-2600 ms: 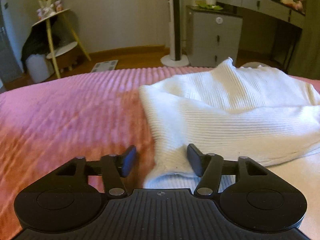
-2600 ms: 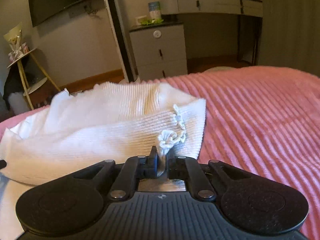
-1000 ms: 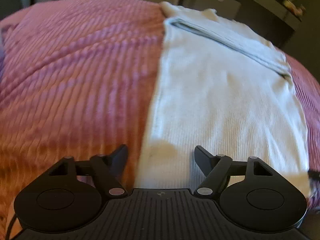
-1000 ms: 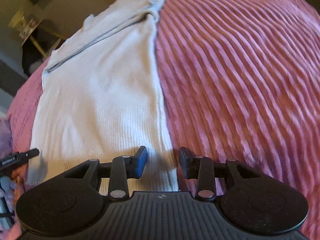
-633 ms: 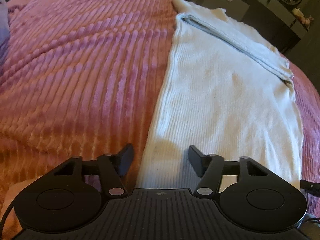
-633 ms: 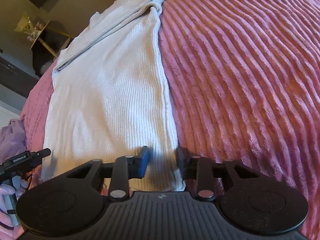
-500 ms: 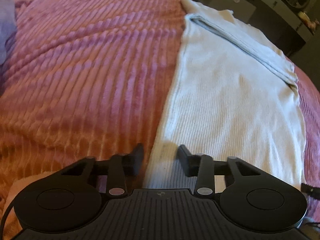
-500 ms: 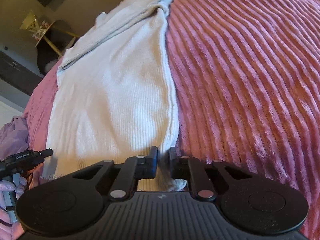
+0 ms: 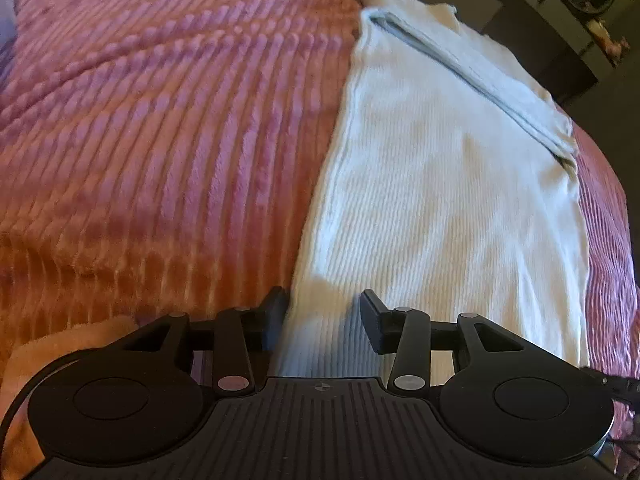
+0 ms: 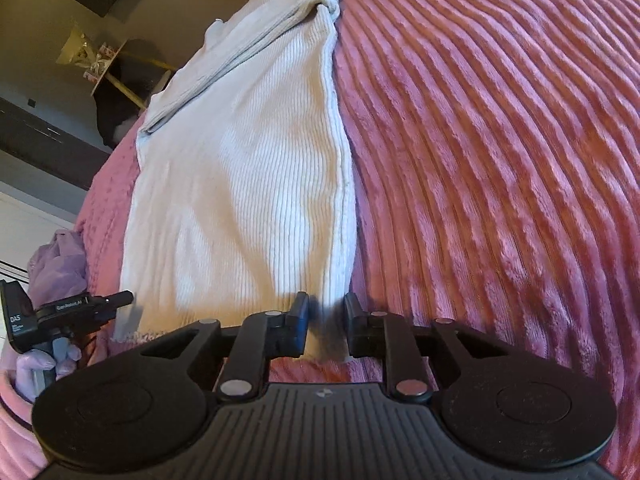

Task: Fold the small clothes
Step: 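Grasp the ruffled hem with the right gripper, straighten it, release, then grasp the hem end with both grippers and fold it up over the strip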

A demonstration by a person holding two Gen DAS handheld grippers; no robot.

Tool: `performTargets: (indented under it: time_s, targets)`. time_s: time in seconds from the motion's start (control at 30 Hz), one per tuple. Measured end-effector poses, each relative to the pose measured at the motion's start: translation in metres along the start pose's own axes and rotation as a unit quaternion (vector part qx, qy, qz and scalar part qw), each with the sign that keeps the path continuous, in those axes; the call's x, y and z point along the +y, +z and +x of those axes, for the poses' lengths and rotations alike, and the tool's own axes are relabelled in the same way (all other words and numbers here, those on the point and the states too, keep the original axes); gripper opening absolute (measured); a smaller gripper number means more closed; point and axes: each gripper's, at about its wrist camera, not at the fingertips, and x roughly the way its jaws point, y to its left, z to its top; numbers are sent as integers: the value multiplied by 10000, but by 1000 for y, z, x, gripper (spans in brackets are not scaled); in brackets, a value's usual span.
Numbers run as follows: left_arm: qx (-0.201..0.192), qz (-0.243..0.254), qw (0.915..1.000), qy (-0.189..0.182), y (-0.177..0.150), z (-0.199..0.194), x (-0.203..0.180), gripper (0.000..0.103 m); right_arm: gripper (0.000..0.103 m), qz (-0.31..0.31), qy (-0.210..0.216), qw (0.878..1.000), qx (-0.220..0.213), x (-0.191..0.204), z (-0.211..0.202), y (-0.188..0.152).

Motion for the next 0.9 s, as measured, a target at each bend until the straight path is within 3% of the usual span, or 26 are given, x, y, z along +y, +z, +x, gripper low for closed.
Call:
performTargets:
  time_s: [0.17, 0.27, 0.4, 0.53, 0.73, 0.9]
  targets:
    - [204, 74, 9997, -117, -1, 0, 2, 41, 20, -120, 32, 9999, 66, -2, -2, -1]
    - [412, 74, 9990, -166, -3, 2, 5, 13, 19, -266, -29, 9996, 42, 2, -4, -4]
    - [469, 79, 9981, -404, -3, -3, 7, 11, 8, -527, -90, 9986, -46, 13, -5, -6]
    - [312, 126, 9969, -709, 2, -18, 10, 11, 7, -456, 163, 9986, -196, 19, -11, 1]
    - [-151, -198, 9949, -982, 26, -45, 19, 10, 7, -276, 593, 9960, -601, 28, -19, 23]
    - [-631, -273, 9916, -1096, 61, -54, 1, 10, 7, -96, 727, 9928, -951, 32, -18, 47]
